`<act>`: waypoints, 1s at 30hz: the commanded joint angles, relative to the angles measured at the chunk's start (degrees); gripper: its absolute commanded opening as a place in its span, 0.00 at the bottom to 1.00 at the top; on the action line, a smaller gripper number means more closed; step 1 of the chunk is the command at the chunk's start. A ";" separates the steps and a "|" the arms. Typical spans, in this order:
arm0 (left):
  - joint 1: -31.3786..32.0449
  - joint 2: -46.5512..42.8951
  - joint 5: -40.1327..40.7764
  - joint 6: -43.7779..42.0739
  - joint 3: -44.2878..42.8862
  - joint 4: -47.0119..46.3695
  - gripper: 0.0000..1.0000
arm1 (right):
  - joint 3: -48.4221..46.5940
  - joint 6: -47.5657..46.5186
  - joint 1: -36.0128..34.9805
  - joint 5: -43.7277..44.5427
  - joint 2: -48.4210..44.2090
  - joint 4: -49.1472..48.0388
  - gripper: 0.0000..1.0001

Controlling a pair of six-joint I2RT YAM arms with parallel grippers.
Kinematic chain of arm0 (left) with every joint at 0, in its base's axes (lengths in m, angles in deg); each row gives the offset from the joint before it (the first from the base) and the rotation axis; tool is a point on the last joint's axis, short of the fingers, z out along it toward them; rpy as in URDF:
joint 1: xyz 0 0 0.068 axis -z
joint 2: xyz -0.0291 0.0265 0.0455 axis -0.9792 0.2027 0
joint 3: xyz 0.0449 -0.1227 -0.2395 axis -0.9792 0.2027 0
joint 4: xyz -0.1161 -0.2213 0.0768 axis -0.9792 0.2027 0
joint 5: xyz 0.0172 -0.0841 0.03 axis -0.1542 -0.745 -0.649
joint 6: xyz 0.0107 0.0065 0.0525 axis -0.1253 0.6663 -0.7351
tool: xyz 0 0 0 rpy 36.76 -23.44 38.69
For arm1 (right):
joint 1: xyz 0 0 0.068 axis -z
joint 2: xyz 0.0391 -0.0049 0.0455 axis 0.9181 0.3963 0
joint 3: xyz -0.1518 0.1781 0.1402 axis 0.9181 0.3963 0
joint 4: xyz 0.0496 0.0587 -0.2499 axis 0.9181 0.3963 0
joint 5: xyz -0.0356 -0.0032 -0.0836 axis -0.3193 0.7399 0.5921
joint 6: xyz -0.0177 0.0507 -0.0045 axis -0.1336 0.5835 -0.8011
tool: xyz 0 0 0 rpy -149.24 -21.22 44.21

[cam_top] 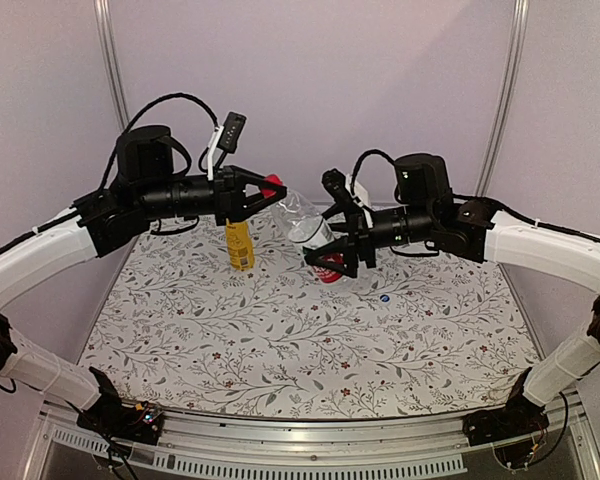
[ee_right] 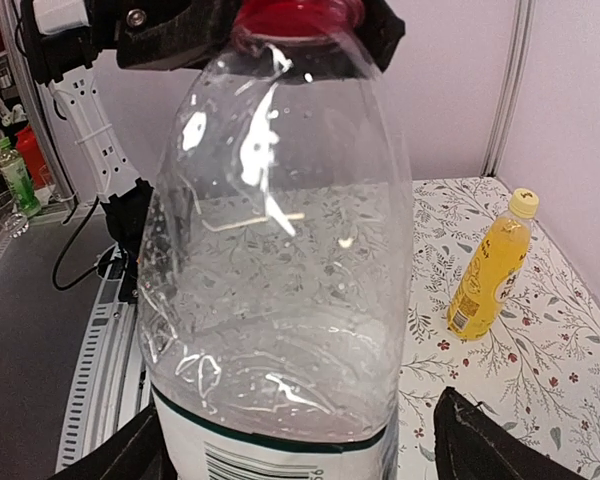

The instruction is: Unscrew the bottle caps

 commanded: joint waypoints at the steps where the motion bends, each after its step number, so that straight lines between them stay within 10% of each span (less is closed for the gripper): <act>1: -0.18 -1.22 -0.20 0.95 0.99 -3.00 0.00 | -0.27 1.08 -0.24 -0.68 0.49 -1.56 0.84; 17: -0.11 -0.83 -0.62 2.15 2.61 -6.81 0.00 | -1.07 2.08 -0.33 -0.77 2.20 -1.03 0.79; 30: -0.09 -1.28 -0.13 1.74 3.75 -6.01 0.02 | -0.68 1.90 -0.33 -3.22 1.38 -1.79 0.49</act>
